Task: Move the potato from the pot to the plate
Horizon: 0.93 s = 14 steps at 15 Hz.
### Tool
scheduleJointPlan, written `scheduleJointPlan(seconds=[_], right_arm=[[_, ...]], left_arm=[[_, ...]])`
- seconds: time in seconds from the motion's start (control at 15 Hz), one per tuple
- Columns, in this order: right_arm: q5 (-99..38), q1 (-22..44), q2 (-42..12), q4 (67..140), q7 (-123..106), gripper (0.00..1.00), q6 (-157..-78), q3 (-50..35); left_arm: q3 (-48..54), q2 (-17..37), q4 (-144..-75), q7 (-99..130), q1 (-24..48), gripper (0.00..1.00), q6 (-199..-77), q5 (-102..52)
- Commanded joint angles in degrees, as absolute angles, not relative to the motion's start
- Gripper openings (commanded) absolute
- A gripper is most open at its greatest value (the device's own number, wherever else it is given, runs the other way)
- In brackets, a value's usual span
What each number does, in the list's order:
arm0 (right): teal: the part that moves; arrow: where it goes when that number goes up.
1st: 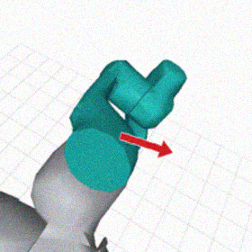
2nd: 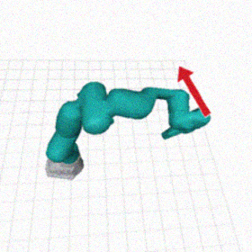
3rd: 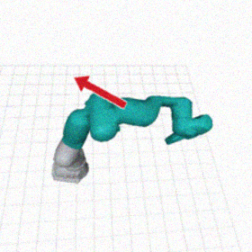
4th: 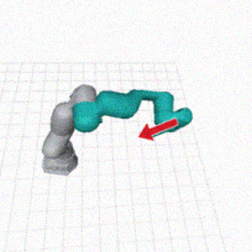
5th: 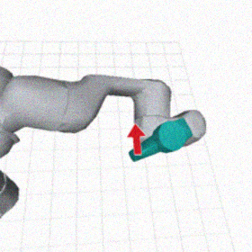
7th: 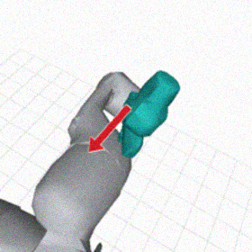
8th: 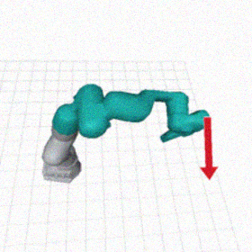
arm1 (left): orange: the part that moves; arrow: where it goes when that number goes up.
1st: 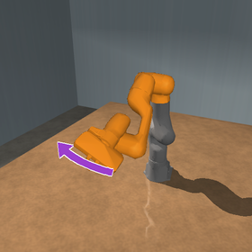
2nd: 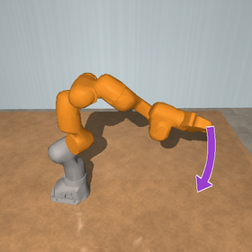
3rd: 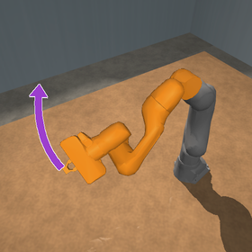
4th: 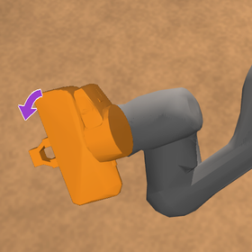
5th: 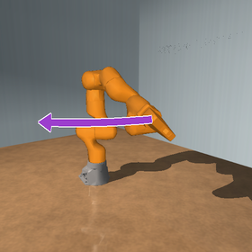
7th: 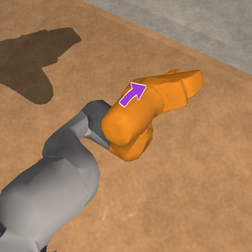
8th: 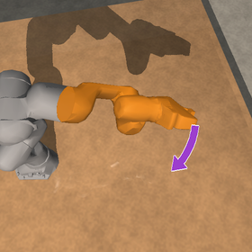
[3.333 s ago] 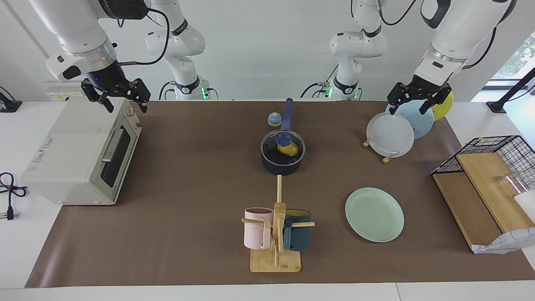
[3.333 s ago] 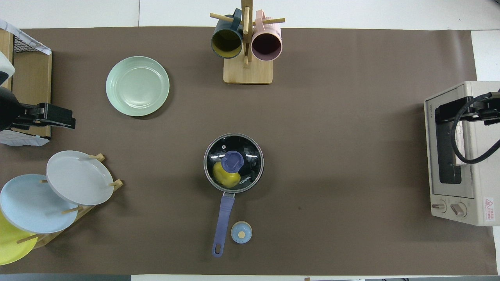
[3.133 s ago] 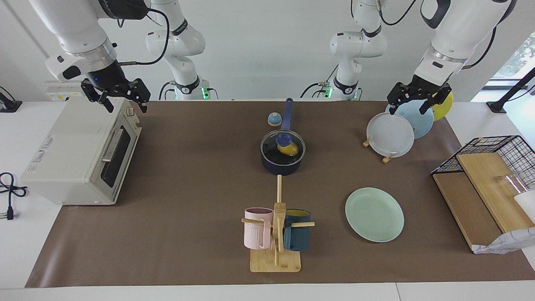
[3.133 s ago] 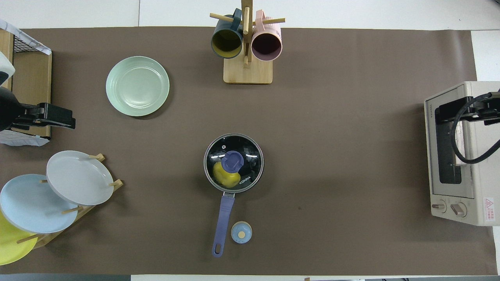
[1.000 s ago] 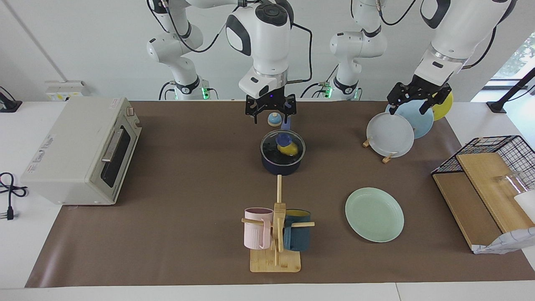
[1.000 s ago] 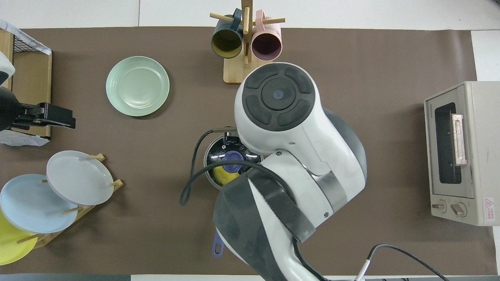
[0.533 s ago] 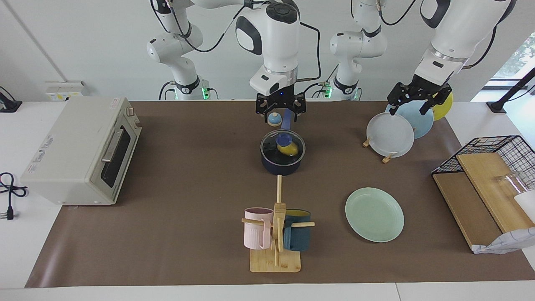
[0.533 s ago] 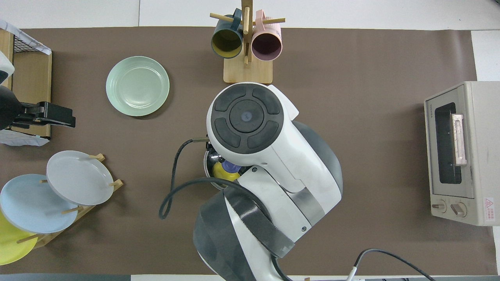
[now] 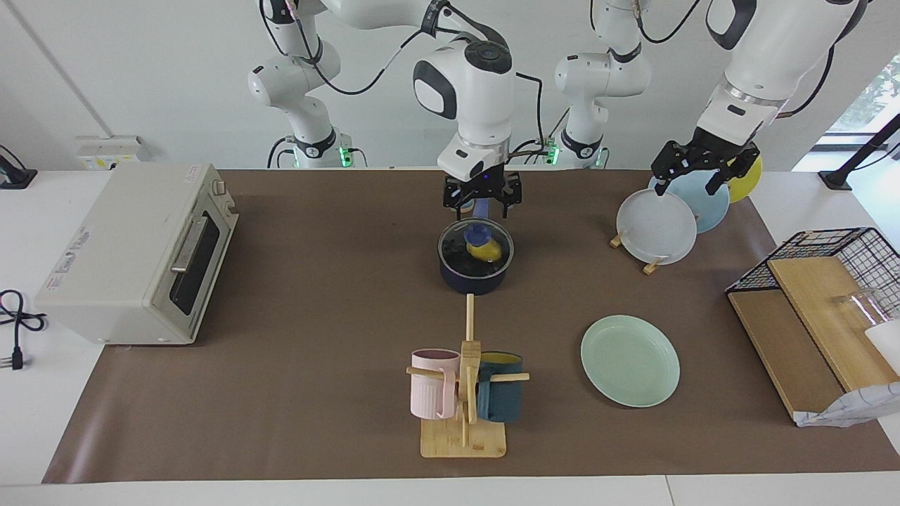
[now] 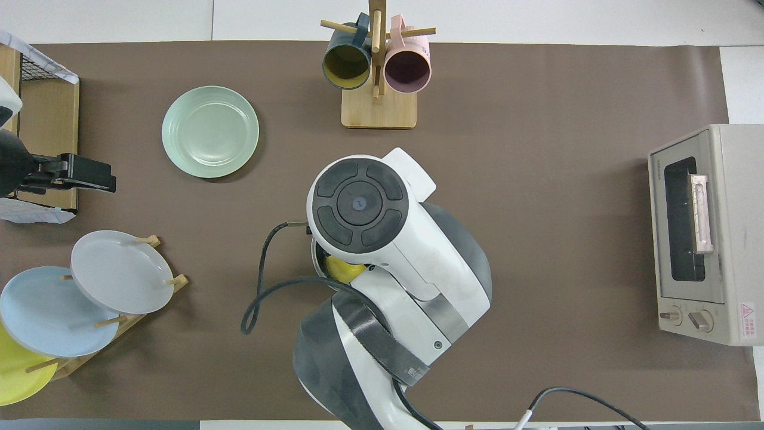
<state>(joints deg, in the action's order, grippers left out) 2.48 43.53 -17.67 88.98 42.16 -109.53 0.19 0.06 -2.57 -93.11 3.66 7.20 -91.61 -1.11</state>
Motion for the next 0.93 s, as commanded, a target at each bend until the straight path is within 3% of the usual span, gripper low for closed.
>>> scheduleJointPlan(seconds=[0.0, 0.87], right_arm=[[5.10, 42.81, -18.37, 89.74, 41.31, 1.00, -111.09, 0.09], [7.56, 43.50, -20.74, 92.20, 39.55, 1.00, -115.13, 0.09]], left_arm=[[0.44, -5.10, -97.03, 4.13, 6.59, 1.00, -94.39, -0.97], [0.35, -5.71, -98.70, 3.96, 6.50, 1.00, -94.83, -0.97]])
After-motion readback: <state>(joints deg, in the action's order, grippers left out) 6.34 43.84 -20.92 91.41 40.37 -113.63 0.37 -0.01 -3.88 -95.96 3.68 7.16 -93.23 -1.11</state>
